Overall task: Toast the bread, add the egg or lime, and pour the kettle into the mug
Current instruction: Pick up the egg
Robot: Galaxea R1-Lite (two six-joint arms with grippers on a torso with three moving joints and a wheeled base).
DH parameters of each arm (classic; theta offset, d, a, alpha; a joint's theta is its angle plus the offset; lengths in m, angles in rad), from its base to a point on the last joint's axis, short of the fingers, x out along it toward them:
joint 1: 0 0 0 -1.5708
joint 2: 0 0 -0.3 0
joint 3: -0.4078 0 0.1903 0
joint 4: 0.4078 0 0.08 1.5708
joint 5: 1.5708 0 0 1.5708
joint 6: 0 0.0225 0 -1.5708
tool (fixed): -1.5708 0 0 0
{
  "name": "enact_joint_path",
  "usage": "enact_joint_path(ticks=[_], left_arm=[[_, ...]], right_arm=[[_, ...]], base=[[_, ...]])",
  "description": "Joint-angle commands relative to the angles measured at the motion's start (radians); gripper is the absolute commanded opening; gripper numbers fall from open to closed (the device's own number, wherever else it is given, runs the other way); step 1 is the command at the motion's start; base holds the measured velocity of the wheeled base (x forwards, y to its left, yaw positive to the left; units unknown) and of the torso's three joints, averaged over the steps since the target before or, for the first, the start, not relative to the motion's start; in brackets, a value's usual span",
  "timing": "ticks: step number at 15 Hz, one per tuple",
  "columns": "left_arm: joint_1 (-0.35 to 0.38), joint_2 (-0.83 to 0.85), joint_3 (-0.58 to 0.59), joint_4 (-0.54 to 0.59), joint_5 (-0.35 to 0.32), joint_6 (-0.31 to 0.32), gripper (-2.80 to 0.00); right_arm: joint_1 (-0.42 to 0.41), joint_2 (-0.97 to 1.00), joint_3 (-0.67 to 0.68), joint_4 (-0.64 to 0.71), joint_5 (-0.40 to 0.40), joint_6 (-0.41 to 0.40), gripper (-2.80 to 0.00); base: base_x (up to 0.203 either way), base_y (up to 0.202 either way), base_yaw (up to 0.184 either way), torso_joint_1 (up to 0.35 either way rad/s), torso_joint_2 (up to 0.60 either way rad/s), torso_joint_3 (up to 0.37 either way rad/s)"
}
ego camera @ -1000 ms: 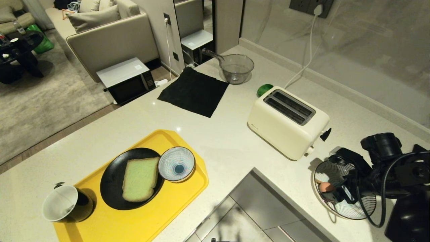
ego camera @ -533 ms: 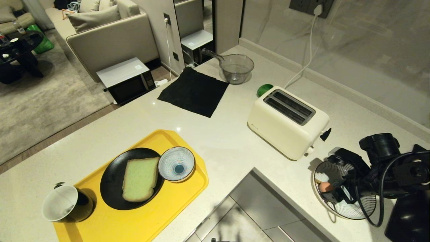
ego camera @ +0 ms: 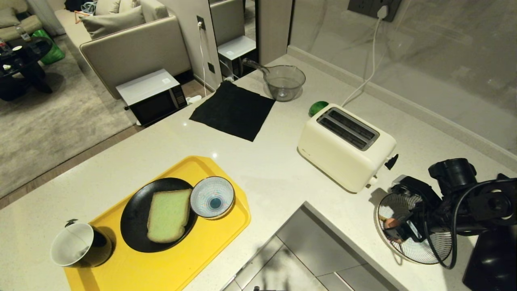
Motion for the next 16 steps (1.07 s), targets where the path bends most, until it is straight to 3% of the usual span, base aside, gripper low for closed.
enact_joint_path(ticks=[1, 16], left_arm=[[0.001, -0.001, 0.0, 0.0, 0.0, 0.0, -2.8], [0.001, -0.001, 0.0, 0.0, 0.0, 0.001, -2.8]], right_arm=[[0.0, 0.005, -0.004, 0.0, -0.005, -0.003, 0.0], [0.005, 0.016, 0.002, 0.001, -0.02, -0.003, 0.0]], base=[[0.0, 0.0, 0.0, 0.0, 0.0, 0.0], [0.0, 0.0, 0.0, 0.0, 0.0, 0.0]])
